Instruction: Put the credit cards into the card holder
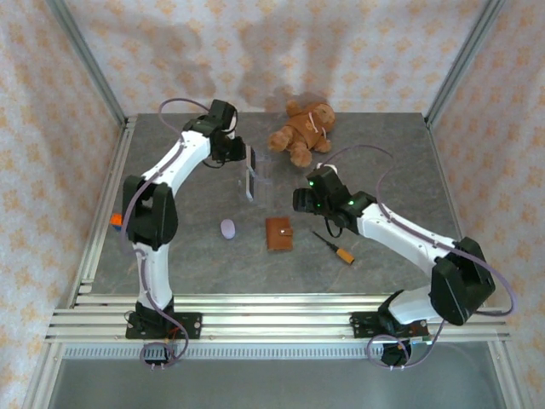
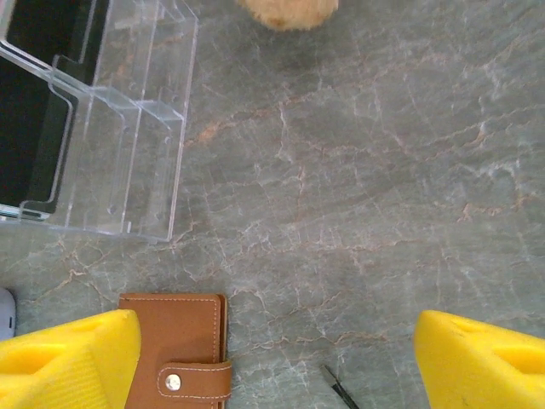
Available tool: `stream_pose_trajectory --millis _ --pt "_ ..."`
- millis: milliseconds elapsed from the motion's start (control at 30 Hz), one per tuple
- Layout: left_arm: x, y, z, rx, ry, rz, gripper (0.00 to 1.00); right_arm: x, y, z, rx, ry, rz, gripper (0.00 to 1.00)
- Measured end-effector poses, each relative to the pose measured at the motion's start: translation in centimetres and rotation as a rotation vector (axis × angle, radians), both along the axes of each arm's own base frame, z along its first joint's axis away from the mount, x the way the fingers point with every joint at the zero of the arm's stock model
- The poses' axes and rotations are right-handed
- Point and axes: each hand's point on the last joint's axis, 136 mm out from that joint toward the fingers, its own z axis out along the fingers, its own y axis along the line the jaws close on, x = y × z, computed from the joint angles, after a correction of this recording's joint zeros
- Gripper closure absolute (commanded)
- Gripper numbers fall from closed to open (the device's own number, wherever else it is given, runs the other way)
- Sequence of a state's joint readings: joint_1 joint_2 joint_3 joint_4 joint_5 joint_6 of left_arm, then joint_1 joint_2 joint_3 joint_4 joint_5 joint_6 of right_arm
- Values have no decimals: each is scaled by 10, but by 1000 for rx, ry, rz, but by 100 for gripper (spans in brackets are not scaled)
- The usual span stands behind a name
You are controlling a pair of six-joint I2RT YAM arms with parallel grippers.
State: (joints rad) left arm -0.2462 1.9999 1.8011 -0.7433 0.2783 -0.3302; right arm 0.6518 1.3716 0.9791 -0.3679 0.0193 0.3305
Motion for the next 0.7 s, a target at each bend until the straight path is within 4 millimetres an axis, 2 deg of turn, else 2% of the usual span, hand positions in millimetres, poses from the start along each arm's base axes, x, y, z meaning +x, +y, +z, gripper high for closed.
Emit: stream_pose_trajectory --millis 167,233,300,400,433,500,700 --pt "-42 20 78 -13 -188 29 67 -2 -13 18 -10 -81 -14 16" --pt "-59 28 101 -18 -266 44 66 -5 -21 20 -27 -109 -29 16" --pt "-75 37 115 -19 -326 61 64 -7 -27 20 -37 -138 -27 17" --pt "-96 46 115 -16 -374 79 61 -12 -29 14 -62 -145 1 17" --pt "-104 51 111 -8 -381 92 48 -13 -29 13 -67 -140 12 17" --pt "-118 59 101 5 -388 118 2 -14 -26 8 -71 -123 33 23" --pt "-159 73 70 -33 -402 168 1 -30 -1 -21 25 19 118 31"
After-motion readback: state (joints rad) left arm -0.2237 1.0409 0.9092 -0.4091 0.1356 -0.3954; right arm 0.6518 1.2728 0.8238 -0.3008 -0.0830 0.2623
